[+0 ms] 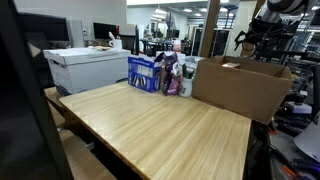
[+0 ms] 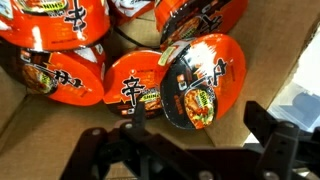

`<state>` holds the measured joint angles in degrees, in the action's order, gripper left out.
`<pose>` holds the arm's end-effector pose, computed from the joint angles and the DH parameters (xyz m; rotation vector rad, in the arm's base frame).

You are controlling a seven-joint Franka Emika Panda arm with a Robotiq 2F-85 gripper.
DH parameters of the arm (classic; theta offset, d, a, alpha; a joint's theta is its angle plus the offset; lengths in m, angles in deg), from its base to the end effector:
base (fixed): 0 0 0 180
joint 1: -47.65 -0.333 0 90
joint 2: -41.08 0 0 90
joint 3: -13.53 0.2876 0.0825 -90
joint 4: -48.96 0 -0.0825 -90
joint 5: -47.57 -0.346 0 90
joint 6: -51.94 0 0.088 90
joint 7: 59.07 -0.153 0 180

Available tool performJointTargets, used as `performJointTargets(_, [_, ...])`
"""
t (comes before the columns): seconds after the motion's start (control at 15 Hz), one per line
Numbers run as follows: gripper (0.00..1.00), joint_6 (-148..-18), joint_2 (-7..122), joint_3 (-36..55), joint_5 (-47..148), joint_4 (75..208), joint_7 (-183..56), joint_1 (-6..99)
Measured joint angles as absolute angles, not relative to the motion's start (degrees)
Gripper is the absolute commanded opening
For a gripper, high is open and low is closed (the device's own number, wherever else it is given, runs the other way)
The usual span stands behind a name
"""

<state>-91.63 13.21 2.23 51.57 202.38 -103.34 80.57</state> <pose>0.2891 -0.2755 0.3700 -2.2533 2.0709 -0.4747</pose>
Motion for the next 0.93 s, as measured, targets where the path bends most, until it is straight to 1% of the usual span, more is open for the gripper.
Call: performJointTargets(0.93, [1.0,-97.19,25.55,-0.65,49.44,197.99,-103.35,80.35])
